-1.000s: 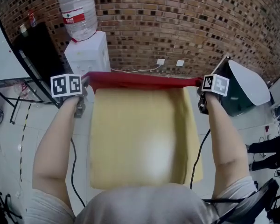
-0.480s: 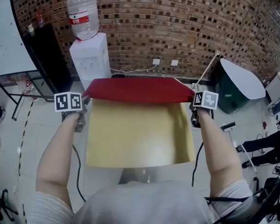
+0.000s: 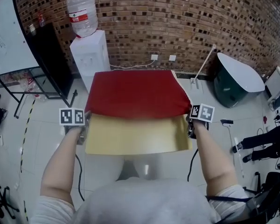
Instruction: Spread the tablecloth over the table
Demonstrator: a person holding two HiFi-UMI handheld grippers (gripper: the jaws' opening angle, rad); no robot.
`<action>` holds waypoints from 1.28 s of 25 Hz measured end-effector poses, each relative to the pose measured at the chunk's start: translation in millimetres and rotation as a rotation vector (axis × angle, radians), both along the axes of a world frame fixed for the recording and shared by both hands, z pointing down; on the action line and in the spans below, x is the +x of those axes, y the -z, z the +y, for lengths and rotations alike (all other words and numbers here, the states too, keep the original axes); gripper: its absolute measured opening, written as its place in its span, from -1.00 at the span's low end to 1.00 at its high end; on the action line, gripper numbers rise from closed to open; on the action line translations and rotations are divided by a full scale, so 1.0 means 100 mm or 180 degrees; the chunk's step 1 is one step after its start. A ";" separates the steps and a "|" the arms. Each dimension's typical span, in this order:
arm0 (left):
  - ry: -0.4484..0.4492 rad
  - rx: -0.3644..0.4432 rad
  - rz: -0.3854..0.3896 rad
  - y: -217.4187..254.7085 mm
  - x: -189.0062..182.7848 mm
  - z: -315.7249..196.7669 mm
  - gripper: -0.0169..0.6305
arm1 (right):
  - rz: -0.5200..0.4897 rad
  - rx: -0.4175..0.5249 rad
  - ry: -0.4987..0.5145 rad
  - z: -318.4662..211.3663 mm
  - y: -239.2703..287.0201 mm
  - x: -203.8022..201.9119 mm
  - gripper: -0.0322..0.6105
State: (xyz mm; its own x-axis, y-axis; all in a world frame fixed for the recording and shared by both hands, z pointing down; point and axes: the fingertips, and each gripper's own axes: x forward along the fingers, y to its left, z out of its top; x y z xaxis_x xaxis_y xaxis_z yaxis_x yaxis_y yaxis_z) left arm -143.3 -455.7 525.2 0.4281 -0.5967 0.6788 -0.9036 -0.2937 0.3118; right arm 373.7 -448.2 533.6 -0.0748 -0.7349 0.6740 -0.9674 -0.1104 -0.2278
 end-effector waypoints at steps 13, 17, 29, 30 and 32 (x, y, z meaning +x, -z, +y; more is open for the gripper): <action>0.0097 -0.0260 0.0100 -0.62 -0.04 0.88 -0.91 | -0.0119 -0.0164 0.0073 0.90 -0.59 -0.06 -0.86; 0.0086 -0.0347 0.0145 -0.77 -0.09 1.12 -0.91 | -0.0115 -0.0263 0.0109 1.14 -0.74 -0.08 -0.86; 0.0023 -0.0515 0.0409 -1.12 -0.11 1.63 -0.90 | -0.0183 -0.0454 0.0040 1.65 -1.05 -0.03 -0.86; 0.0013 -0.0523 0.0423 -1.15 -0.12 1.65 -0.89 | -0.0182 -0.0466 0.0032 1.67 -1.08 -0.03 -0.85; 0.0013 -0.0527 0.0436 -1.18 -0.15 1.67 -0.86 | -0.0195 -0.0471 0.0020 1.68 -1.11 -0.04 -0.85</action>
State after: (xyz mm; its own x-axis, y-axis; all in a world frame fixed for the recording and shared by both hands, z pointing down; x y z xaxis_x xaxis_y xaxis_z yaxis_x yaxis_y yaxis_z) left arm -158.8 -288.4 643.4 0.5207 -0.4838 0.7034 -0.8507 -0.2246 0.4753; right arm 369.9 -280.3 645.0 -0.1235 -0.6274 0.7689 -0.9530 -0.1411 -0.2682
